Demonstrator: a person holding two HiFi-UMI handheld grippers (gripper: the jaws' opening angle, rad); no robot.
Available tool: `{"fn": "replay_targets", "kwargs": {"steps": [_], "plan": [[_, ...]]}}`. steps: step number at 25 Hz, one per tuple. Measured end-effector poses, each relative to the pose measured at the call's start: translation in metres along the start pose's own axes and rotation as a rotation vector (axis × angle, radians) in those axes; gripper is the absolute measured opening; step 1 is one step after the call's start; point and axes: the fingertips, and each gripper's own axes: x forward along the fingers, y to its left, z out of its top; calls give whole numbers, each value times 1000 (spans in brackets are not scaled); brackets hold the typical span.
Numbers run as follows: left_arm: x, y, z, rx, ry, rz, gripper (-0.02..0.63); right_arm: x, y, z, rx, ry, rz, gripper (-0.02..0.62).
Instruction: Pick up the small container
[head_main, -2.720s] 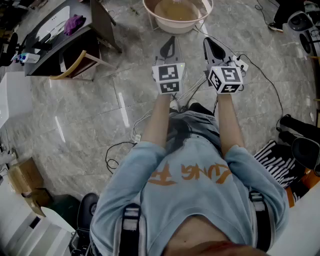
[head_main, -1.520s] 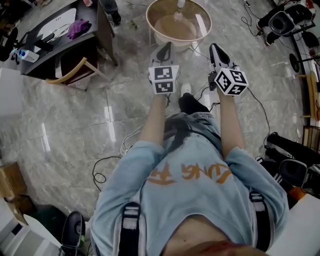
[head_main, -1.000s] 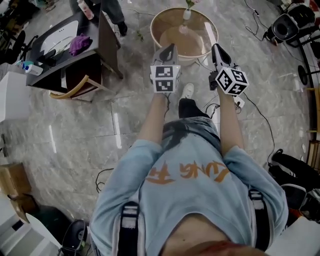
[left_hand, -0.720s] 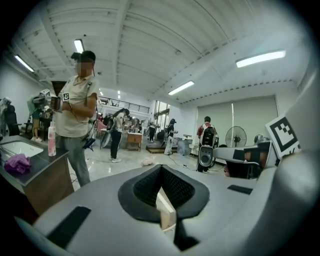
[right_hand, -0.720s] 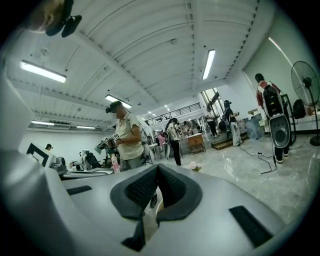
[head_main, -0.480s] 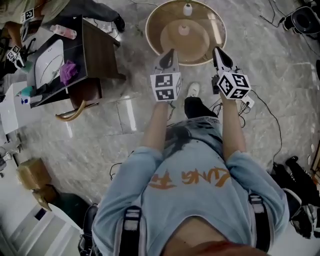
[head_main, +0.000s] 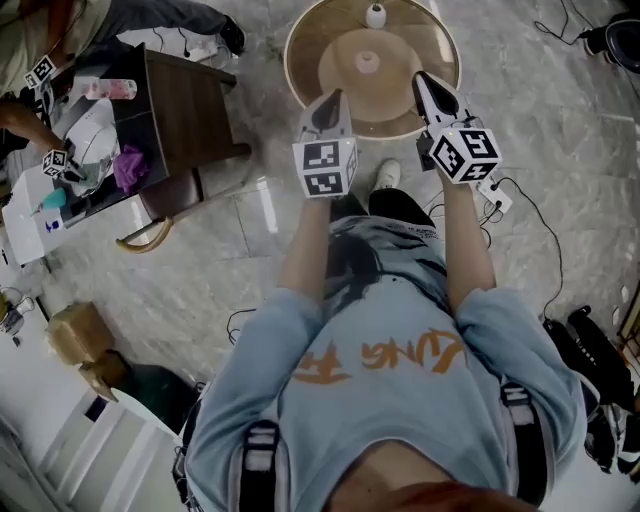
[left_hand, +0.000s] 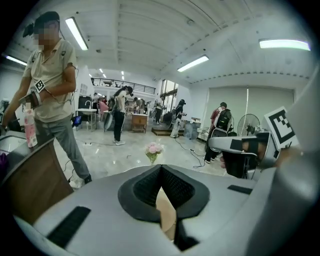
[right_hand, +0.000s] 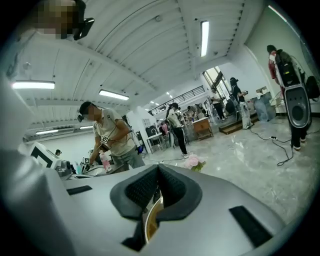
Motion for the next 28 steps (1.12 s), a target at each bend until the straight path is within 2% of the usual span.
{"fn": "replay_targets", "kwargs": {"steps": [2,6,11,15,22,26,28], "plan": [[17,9,-10,-1,24,-23,23,16,3,-16,-15,32,13,12],[61,34,-51,-36,51,-49,23,41,-7,-79,-98,150,-11,14],[115,35,-100,19,81,-115,23,47,-44,-159,-103,245,-54,14],[129,66,-128,12,106,-115,23,80,-42,-202,-78,268,-89,14],[159,75,-193,-27,148,-123,23,105,-53,-278,-80,323,-78,14],[172,80,-219,-34,189,-115,23,112,-65,-301,-61,342,-93,12],[175,82,-228,-45,209,-107,23,120,-66,-301,-97,335,-78,12]]}}
